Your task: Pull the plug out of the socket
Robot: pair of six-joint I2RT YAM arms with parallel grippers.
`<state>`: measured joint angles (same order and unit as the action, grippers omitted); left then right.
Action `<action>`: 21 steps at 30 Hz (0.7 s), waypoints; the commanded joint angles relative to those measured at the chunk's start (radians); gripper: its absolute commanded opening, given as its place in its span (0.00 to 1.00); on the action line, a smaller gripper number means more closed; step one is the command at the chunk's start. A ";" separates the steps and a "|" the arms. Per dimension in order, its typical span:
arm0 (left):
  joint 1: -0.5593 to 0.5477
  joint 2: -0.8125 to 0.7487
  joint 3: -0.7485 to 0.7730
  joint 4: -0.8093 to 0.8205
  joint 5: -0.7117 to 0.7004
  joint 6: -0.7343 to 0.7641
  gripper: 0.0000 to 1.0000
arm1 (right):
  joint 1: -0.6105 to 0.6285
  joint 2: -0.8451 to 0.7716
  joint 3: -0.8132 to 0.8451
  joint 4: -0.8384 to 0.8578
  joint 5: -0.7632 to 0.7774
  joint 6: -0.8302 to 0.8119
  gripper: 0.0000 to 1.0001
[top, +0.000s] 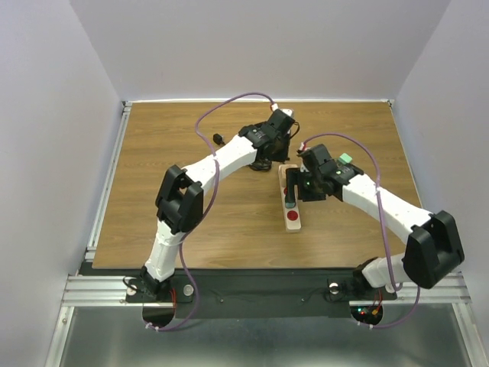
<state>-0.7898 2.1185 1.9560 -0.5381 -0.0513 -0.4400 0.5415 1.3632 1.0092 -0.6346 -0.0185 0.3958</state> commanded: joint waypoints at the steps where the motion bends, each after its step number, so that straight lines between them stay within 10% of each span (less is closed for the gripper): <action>1: 0.023 -0.147 -0.133 0.049 0.018 -0.054 0.00 | 0.031 0.042 0.057 0.076 0.074 0.003 0.75; 5: 0.023 -0.288 -0.323 0.151 0.007 -0.107 0.00 | 0.044 0.111 0.074 0.099 0.101 0.034 0.70; 11: 0.001 -0.523 -0.693 0.282 0.018 -0.213 0.00 | 0.067 0.189 0.069 0.111 0.124 0.071 0.20; 21: -0.038 -0.608 -0.866 0.365 0.090 -0.253 0.00 | 0.071 0.212 0.152 0.111 0.134 0.123 0.00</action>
<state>-0.7940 1.5177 1.0786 -0.2462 0.0055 -0.6792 0.5991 1.5661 1.0958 -0.6003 0.0982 0.4778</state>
